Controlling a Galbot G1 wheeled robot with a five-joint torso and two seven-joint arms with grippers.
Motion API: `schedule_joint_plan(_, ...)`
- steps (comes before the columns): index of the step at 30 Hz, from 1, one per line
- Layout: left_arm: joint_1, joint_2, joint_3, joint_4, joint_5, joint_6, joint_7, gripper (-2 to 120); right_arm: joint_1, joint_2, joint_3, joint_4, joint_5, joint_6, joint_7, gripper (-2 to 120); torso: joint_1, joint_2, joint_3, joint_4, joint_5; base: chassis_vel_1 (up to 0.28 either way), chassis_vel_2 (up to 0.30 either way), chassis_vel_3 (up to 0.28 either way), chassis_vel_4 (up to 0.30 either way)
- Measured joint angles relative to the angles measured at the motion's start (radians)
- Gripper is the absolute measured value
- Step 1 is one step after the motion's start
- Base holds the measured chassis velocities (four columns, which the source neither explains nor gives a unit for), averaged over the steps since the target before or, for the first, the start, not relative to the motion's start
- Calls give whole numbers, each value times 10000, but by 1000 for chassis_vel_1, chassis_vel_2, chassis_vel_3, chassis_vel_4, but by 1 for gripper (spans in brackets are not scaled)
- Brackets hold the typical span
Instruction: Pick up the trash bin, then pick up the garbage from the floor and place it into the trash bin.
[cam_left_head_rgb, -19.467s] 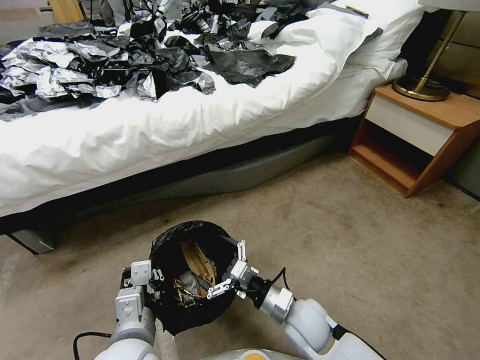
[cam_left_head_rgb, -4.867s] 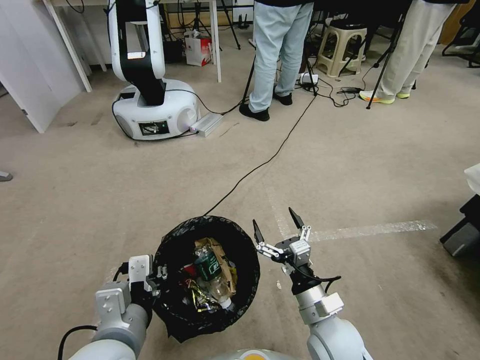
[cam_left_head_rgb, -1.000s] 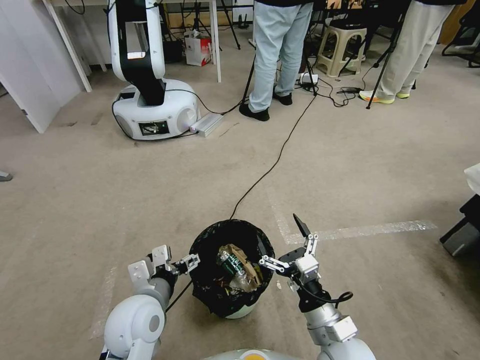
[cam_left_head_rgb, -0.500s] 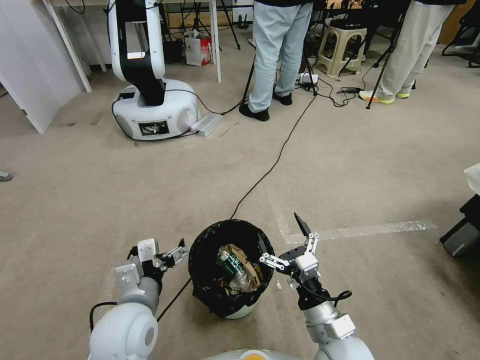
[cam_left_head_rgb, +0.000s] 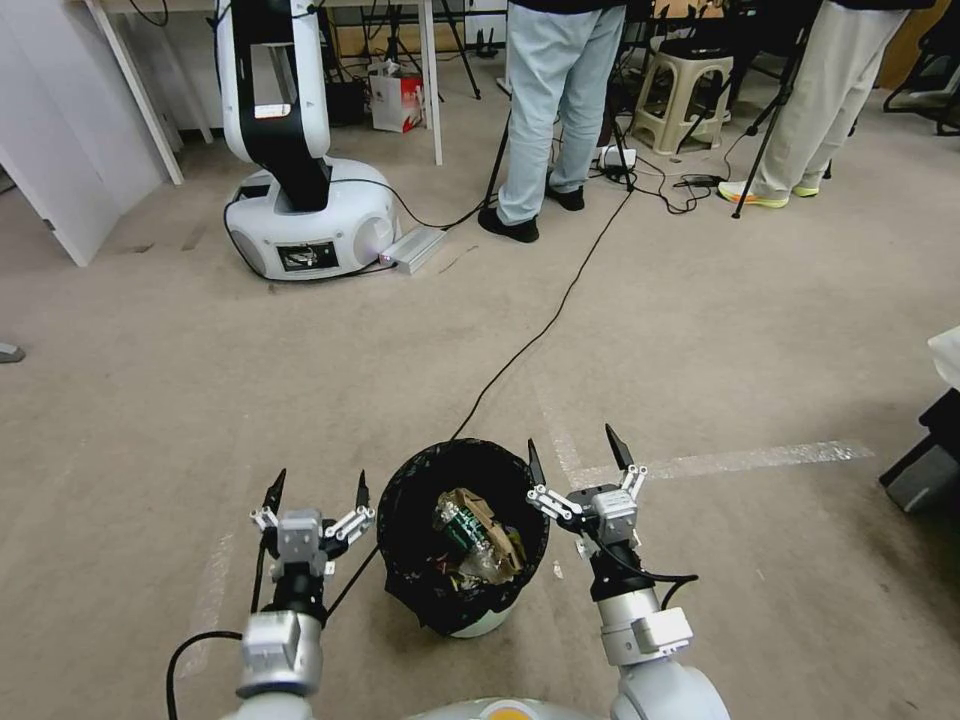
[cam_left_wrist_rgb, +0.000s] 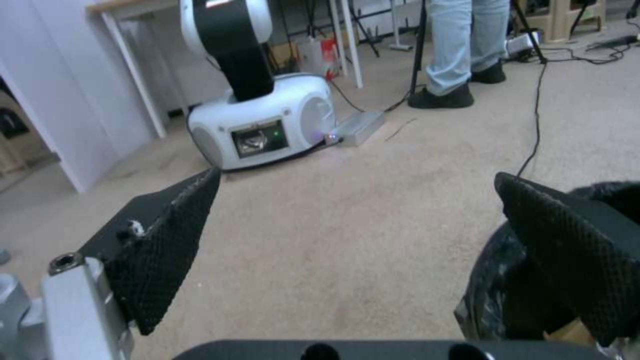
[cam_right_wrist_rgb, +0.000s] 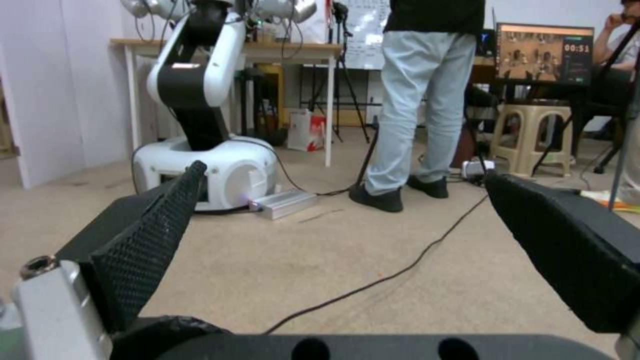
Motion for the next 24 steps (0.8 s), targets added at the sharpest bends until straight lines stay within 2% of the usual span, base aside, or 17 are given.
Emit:
schedule_joint_plan(6, 180, -119, 147, 203, 418, -409, -424, 100, -40, 43, 132, -110, -241, 39, 73, 100, 1, 0, 0, 0, 0, 0, 0, 0, 0)
schedule_joint_plan(24, 159, -122, 155, 206, 375, -328, -472, 100, -52, 42, 149, -111, -251, 60, 59, 100, 0, 0, 0, 0, 0, 0, 0, 0, 0)
